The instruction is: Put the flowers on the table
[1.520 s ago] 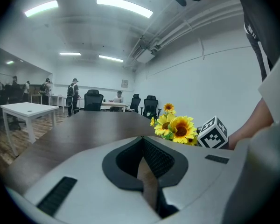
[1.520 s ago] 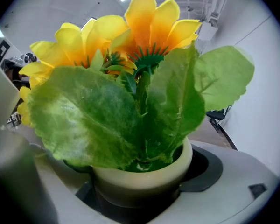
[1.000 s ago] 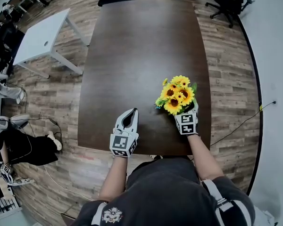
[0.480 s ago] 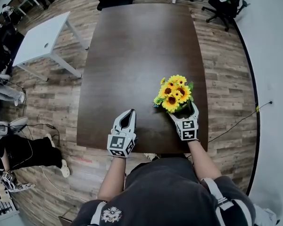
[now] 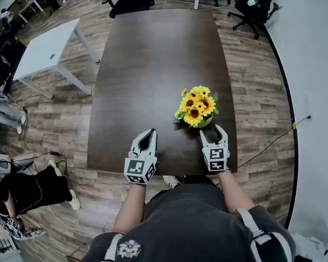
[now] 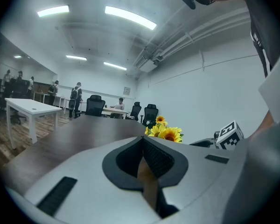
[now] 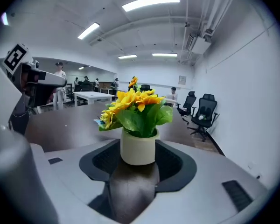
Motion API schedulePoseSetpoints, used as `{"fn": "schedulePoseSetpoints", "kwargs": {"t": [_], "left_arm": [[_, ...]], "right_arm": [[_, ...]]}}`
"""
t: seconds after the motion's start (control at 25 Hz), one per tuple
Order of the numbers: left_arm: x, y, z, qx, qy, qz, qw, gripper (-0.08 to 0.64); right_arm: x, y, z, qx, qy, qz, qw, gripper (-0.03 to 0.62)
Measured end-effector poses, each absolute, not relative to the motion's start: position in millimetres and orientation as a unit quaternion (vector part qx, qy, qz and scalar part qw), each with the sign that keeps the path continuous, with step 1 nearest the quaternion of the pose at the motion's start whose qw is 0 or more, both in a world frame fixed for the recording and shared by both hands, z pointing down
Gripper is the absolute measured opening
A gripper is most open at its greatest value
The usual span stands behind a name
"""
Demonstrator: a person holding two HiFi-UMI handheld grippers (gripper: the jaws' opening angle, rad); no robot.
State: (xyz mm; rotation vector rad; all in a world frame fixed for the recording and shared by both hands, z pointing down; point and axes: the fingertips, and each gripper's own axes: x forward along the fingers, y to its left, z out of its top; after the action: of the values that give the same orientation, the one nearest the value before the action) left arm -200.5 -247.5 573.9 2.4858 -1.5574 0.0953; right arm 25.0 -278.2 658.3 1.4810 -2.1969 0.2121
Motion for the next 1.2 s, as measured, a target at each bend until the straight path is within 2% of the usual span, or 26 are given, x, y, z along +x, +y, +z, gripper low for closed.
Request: {"fn": "schedulePoseSetpoints", "kwargs": {"t": [0.24,0.36,1.2], "left_arm": [[-193,-235,565,0.853,-0.514,0.032,0.086,0.006],[-191,-228,561,0.853,-0.515,0.032,0.082,0.006],[-172,-209,552,0.846,-0.526,0.035,0.078,0.006]], "right_arm": [[36,-267,641,0.571,-0.789,0.061,0.218,0.070],[38,-261,633,0.576,-0.788,0.056,0.209,0.030],[10,-251,556,0.519,-0.841,-0.011,0.152,0.023]]}}
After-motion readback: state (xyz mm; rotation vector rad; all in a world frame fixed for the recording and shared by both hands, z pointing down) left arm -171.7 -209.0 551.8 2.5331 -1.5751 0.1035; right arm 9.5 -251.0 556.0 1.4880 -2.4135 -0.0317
